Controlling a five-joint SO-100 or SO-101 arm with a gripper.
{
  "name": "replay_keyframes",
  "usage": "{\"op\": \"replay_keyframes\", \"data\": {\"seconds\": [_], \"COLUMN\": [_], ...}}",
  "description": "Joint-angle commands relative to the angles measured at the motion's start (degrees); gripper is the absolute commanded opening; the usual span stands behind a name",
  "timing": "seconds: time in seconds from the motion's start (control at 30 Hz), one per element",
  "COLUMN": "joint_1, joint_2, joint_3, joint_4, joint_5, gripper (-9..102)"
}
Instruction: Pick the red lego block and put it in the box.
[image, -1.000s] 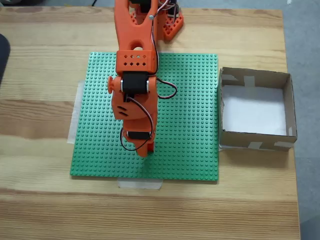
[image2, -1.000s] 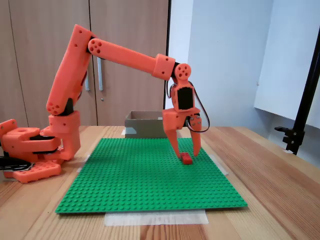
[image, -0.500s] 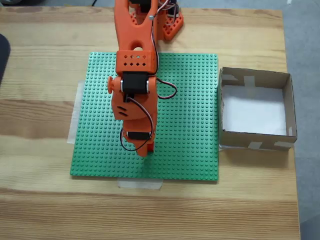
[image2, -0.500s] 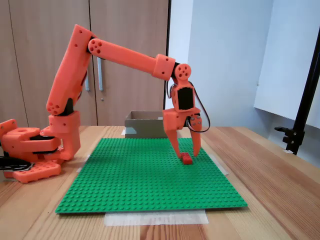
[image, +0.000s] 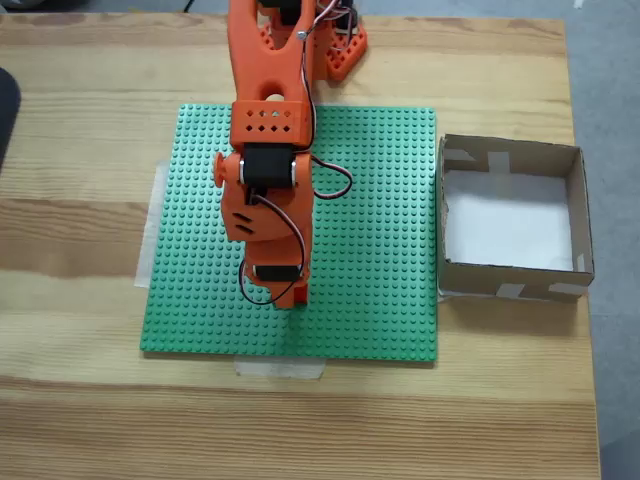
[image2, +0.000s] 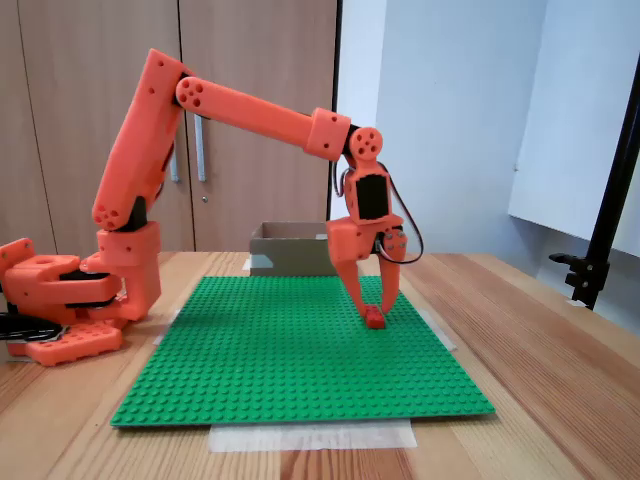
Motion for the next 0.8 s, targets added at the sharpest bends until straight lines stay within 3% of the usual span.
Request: {"op": "replay_keyframes", "data": {"seconds": [0.0,0.77], "joint_1": [0.3,0.4], "joint_2": [0.3,0.2], "joint_3": [-0.4,1.5], "joint_4": [-0.4,-2.1], "joint_5": [-0.2,-1.7], "gripper": [14,9]}}
